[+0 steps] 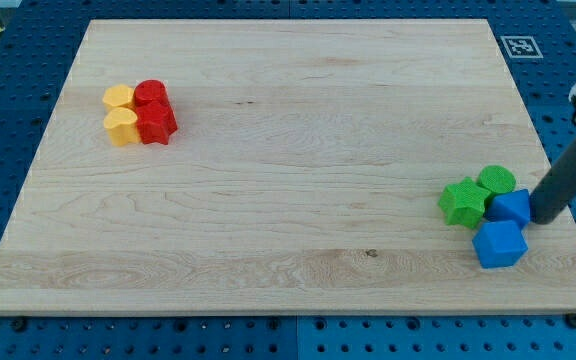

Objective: Nudge the group of blocks together left a bit

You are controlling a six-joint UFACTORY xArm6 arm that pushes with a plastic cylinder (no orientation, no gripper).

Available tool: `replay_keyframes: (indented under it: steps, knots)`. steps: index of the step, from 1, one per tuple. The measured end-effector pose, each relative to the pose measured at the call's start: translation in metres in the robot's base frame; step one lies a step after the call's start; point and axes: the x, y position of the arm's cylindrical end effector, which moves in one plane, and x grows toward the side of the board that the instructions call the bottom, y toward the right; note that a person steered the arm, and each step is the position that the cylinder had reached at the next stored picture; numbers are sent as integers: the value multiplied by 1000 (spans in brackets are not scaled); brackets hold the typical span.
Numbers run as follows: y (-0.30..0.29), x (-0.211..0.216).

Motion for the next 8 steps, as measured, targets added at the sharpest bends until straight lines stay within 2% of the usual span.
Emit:
replay_keyframes:
  steps: [1, 2, 3, 7, 8]
  knots:
    - [2, -9]
    - [14, 29]
    - [14, 49]
    - [-15, 34]
    - [-16, 15]
